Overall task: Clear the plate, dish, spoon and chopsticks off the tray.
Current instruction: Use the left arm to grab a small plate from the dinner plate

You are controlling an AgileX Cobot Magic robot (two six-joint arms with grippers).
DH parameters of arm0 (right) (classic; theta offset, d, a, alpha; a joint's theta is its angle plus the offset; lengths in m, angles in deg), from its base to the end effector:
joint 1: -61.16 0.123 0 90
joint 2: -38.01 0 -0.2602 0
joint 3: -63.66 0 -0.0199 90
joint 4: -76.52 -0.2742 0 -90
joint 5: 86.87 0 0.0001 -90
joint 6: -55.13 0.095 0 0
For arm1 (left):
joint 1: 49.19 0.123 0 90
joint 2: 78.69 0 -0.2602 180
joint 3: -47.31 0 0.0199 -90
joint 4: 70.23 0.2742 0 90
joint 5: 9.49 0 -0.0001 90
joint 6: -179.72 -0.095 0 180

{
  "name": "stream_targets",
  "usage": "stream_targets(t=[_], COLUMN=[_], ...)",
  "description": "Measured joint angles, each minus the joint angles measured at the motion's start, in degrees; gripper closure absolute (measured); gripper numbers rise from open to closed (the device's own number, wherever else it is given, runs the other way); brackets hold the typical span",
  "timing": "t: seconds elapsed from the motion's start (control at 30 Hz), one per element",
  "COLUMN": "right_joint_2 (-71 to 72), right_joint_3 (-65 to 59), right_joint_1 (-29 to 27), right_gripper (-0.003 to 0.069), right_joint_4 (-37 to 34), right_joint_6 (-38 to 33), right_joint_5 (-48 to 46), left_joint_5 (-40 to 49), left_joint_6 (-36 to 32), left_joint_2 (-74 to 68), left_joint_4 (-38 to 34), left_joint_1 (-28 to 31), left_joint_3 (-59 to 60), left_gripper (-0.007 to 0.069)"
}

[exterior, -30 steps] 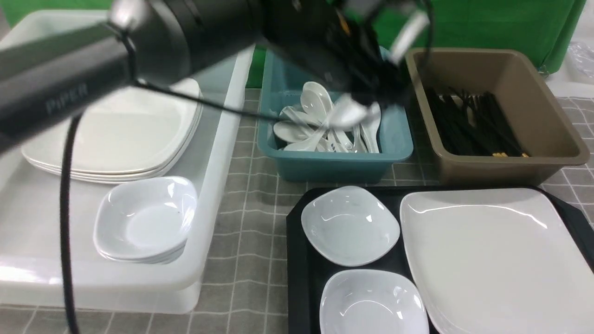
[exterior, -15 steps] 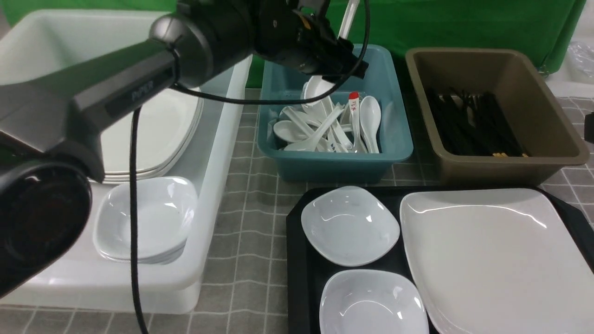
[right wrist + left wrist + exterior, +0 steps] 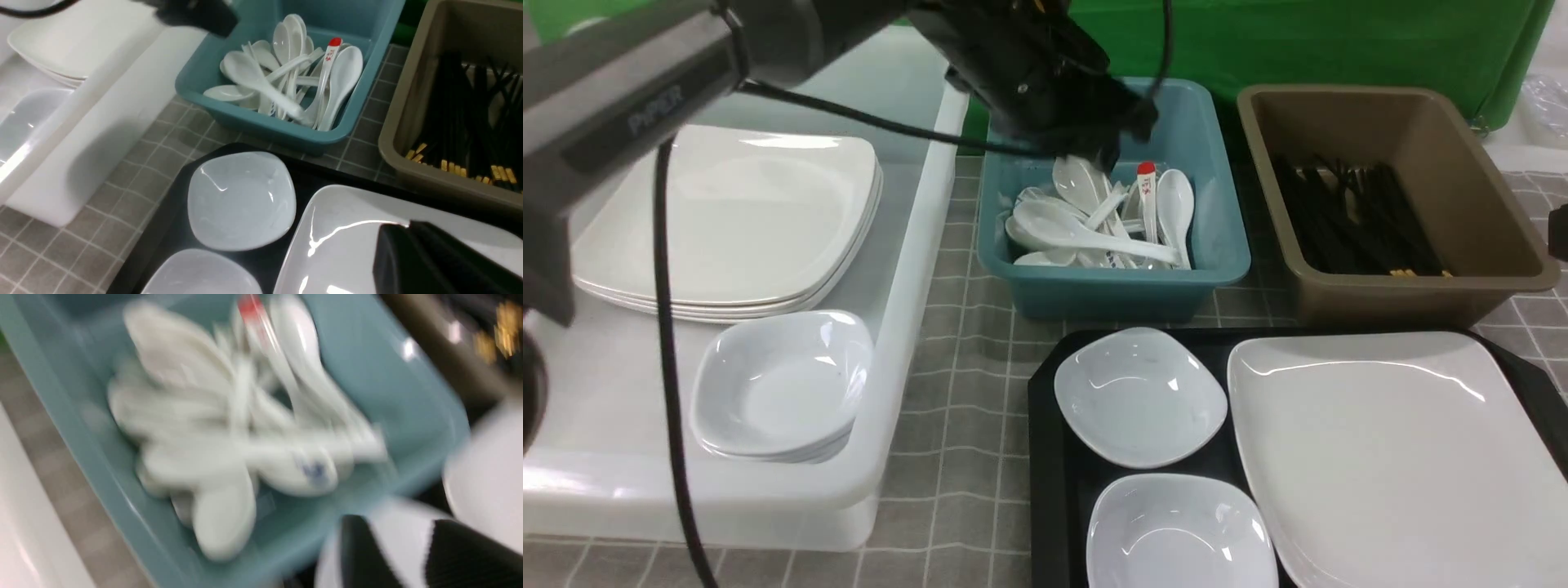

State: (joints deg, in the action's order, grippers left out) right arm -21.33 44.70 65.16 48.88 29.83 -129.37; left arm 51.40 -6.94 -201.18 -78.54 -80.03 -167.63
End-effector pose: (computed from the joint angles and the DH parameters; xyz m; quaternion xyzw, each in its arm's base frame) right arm 0.2092 0.0445 0.3804 -0.1425 0.8354 0.1348 0.5134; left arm 0.3909 -0.2474 0.2939 0.2927 0.9142 -0.1257 0.2504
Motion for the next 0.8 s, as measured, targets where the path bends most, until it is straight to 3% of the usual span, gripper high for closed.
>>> stream_targets(t=[0.03,0.13,0.4,0.53,0.67,0.8], right_joint_2=[0.00,0.00,0.00,0.00,-0.40,-1.53], right_joint_3=[0.00,0.00,0.00,0.00,0.00,0.00], right_joint_1=[0.00,0.00,0.00,0.00,0.00,0.00], right_gripper=[0.0599,0.0599,0.0589,0.0589,0.0589,0.0589], right_joint_4=[-0.01,-0.06,-0.06,-0.17,-0.22,-0.17], right_joint_6=[0.00,0.00,0.00,-2.51,-3.35,-4.28], right_joint_5=[-0.36,-1.40,-4.81,-11.70,-18.98,-21.39], left_joint_5=[3.45,7.48,3.64,0.12,-4.06,-6.89], left_joint_6=[-1.52,-3.77,0.43,3.65,4.76,4.76], left_joint_2=[0.35,0.73,0.68,0.68,0.68,0.48], left_joint_4=[-0.29,-1.05,1.87,3.58,3.19,2.91], left_joint_1=[-1.07,-4.92,-13.48,-14.20,-14.25,-14.25], left_joint_3=[1.05,5.53,19.70,22.27,24.81,26.15], left_gripper=[0.0534,0.0604,0.0598,0.0498,0.0314,0.0186])
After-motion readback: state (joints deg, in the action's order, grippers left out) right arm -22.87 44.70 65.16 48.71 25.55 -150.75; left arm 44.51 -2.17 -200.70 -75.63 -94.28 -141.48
